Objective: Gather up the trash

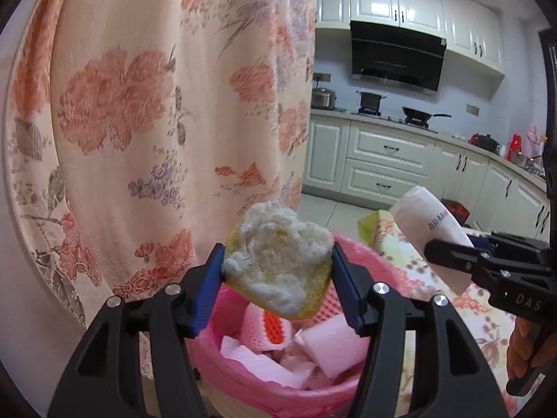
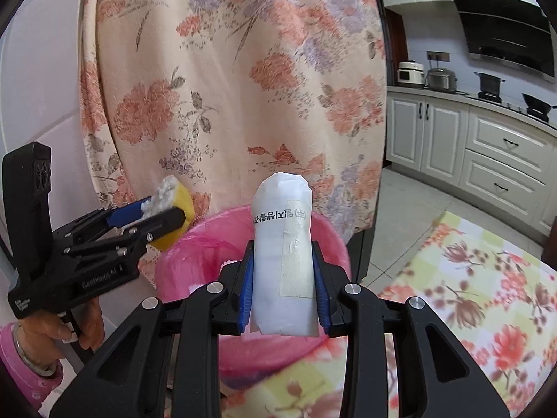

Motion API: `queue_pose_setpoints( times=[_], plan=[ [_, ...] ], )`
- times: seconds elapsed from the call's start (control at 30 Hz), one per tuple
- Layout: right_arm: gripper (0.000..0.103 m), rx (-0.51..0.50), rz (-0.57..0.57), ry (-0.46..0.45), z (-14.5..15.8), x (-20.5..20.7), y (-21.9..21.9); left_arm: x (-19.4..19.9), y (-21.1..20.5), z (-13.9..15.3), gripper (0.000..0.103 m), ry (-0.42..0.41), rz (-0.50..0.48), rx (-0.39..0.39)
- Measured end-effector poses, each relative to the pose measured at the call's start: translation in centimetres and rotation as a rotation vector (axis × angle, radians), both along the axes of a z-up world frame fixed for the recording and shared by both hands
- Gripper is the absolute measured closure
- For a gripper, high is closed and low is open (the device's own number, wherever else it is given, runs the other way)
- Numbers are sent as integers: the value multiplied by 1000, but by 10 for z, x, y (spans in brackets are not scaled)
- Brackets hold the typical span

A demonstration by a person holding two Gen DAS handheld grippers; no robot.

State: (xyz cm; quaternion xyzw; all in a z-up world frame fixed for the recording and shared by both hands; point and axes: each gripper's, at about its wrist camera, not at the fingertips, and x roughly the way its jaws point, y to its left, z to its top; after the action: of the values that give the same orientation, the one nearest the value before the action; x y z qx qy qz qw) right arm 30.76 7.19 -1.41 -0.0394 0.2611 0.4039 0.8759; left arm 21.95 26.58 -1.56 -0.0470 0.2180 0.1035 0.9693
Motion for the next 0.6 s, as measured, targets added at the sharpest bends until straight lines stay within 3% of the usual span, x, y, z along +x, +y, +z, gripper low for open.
queue_pose_setpoints(
  times=[0.17,0.3,0.5,0.6],
  plan=[
    [67,-6,-9,45,-17,21,16,8,14,-13,37,13,17,-17],
    [42,12,-10,85,-31,33,17,10,20,-18,25,16,18,-22],
    [41,44,-9,95,-33,30,3,11,22,-16,19,6,50,-16],
    [41,58,-23,75,-26,19,-12,-3,18,-8,6,-34,85,-10]
  ],
)
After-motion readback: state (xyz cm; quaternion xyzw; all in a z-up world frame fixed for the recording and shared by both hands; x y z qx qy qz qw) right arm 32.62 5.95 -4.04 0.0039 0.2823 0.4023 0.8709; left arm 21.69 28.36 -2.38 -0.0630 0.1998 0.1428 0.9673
